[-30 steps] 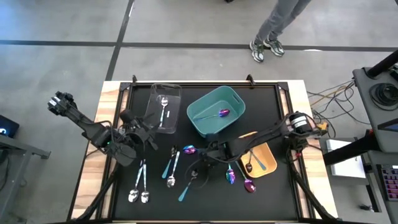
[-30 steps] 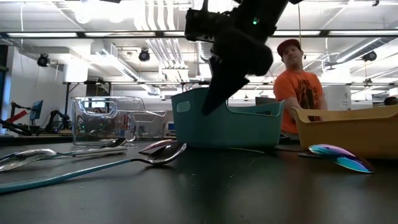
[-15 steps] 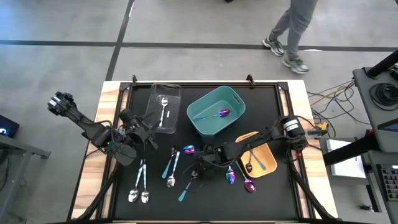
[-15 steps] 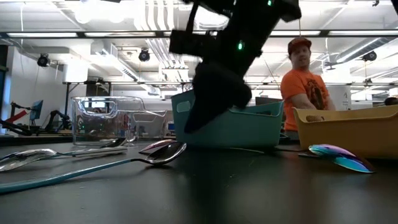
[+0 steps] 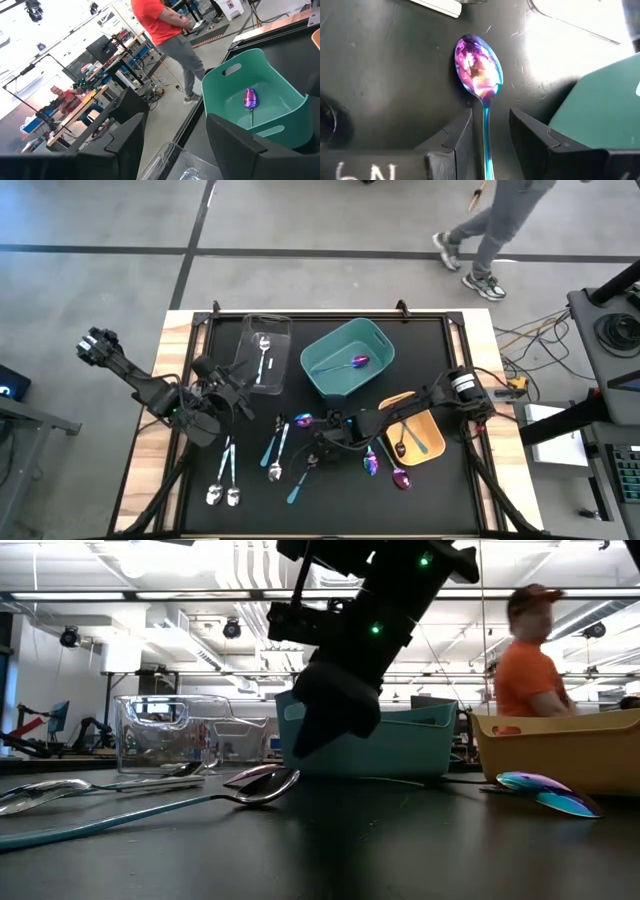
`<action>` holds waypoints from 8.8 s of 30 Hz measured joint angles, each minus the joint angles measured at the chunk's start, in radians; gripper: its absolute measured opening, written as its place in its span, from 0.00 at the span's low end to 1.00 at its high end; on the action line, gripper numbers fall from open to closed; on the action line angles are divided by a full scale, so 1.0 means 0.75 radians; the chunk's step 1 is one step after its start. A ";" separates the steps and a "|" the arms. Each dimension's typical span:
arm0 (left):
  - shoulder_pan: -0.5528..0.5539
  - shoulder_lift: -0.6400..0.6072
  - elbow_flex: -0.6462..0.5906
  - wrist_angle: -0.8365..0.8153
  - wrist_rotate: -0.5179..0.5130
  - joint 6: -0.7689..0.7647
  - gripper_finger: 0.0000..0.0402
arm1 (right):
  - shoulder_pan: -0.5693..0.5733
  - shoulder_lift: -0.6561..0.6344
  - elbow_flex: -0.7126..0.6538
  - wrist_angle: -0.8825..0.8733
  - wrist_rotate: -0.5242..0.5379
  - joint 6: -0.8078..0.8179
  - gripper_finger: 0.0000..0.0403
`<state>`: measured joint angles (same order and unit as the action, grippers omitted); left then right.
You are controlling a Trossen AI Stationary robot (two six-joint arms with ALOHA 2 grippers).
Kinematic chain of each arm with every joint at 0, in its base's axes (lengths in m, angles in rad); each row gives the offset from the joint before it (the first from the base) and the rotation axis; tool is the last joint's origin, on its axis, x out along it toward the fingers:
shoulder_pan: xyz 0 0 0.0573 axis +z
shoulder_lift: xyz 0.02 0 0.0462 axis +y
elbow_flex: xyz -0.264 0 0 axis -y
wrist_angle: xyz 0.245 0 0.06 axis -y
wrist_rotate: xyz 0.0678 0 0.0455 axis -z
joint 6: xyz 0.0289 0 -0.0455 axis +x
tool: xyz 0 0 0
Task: Sort silverware by color (type)
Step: Put the purple spoon into the green bin
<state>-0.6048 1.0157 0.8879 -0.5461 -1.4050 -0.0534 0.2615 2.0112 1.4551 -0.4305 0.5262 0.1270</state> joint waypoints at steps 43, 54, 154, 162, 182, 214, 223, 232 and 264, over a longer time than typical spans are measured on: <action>0.001 0.001 0.000 0.000 0.001 -0.011 0.49 | -0.027 0.101 0.016 0.037 -0.101 0.188 0.10; 0.001 0.001 -0.001 0.001 0.173 -0.020 0.49 | -0.023 0.017 0.013 0.014 -0.181 0.178 0.04; 0.456 0.472 -0.087 1.391 1.491 0.536 0.01 | -0.040 -0.709 -0.366 1.273 -0.504 -0.499 0.05; 0.462 0.402 -0.087 1.287 1.414 0.620 0.24 | -0.043 -0.714 -0.184 0.879 -0.281 -0.409 0.03; 0.890 -0.036 -0.328 1.288 1.487 0.887 0.54 | -0.494 -0.742 -0.096 0.633 -0.396 -0.331 0.03; 1.447 -0.072 -0.370 1.419 1.837 0.715 0.49 | -0.860 -0.737 -0.700 1.335 -0.322 0.272 0.03; 1.446 -0.069 -0.370 1.423 1.866 0.612 0.49 | -0.789 -0.725 -0.733 1.311 -0.082 0.287 0.03; 1.446 -0.065 -0.370 1.438 1.859 0.630 0.49 | -0.726 -0.646 -0.734 1.310 0.070 0.317 0.03; 1.446 -0.065 -0.384 1.274 1.853 0.493 0.49 | -0.721 -0.487 -0.734 1.279 0.070 0.254 0.03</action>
<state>0.4797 0.9672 0.5999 0.4094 -0.0151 0.3160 -0.2790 1.6459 0.9047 0.5289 0.5785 0.3172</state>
